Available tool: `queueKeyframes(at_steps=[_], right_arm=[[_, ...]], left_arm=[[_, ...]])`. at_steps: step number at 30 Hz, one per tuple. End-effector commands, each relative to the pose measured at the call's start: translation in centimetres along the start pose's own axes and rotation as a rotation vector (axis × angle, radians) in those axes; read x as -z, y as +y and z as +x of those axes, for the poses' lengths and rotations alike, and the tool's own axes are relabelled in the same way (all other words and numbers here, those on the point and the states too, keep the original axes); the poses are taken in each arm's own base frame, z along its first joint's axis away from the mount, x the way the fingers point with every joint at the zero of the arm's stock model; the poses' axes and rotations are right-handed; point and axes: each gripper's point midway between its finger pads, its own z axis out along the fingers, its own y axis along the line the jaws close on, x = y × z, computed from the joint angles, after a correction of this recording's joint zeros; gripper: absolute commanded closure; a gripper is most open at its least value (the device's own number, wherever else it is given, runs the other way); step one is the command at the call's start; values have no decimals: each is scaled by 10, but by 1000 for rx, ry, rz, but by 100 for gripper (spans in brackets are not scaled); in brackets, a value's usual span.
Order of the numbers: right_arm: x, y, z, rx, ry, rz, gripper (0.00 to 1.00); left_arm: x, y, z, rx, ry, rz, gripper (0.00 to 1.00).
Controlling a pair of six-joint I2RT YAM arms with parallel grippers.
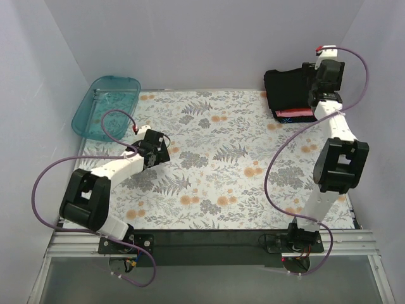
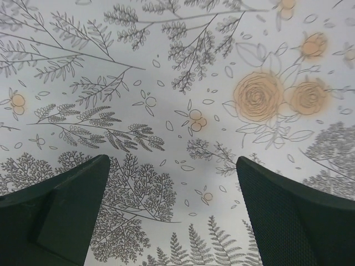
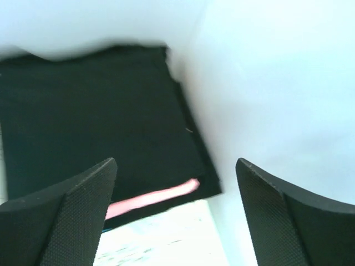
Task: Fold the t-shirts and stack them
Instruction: Neatly place the folded tshirt to the corner, then reset both grippers
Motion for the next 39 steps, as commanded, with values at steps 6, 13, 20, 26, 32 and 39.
queueKeyframes(at_steps=[6,13,20,26,32,39], right_arm=[[128,14,-48,-339,-96,-235,2],[246,-4,-63,-429,-199,-319,2],[342,-21,-45,-383,-349,-248,2],[382,-32,10,-311,-399,-197,2],[388,-10,48,-238,-408,-300,2],[379,0,61,-245,-375,-312,2]], left_arm=[[62,2,-65,96,-233,97,2],[118,21,-98,208,-414,163,2],[189,62,-114,380,-618,240,2],[218,89,-101,414,-733,301,2],[213,81,-84,374,-749,393,2],[207,74,-80,353,-788,437,2]])
